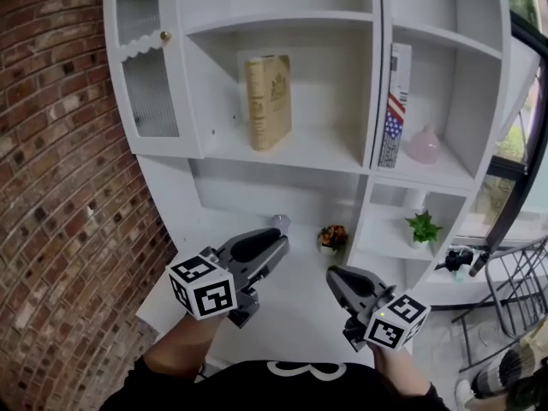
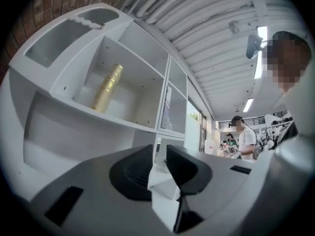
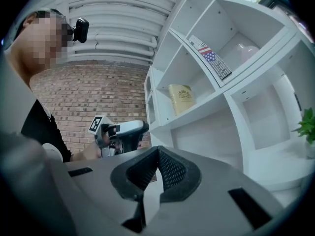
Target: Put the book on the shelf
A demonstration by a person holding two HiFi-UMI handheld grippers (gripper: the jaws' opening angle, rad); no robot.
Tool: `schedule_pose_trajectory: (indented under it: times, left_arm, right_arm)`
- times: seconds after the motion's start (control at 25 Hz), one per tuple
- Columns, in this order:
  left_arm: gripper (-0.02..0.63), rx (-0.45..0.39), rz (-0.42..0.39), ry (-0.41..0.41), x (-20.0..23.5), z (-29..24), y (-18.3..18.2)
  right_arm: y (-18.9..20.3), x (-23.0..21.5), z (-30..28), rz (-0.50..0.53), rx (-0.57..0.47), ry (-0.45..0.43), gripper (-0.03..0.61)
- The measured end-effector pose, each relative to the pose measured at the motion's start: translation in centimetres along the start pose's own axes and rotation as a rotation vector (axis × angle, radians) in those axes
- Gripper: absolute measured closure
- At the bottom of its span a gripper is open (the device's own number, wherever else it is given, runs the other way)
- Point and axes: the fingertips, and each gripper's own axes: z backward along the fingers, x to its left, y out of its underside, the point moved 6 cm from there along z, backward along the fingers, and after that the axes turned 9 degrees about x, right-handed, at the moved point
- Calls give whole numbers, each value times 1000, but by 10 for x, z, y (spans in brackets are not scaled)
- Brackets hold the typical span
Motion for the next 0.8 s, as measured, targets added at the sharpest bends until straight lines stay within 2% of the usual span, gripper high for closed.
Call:
schedule_pose_trajectory:
  times: [0.2, 0.28, 0.48, 0.6, 0.8]
  left_arm:
    - [611, -1, 75, 27, -18, 9, 42]
    - [611, -7, 73, 28, -24, 10, 51]
    - [611, 31, 3, 40, -34, 7, 62]
    - [611, 29, 21, 70, -37, 9, 63]
    - [611, 26, 50, 56, -29, 14, 66]
  right_arm:
    - [4, 3, 5, -19, -9, -18, 568]
    - [1, 5, 7, -7, -13, -22, 568]
    - [3, 15, 8, -2, -37, -54, 569]
    - [8, 15, 6, -37, -45, -66, 569]
    - [14, 8, 4, -30, -29, -43, 569]
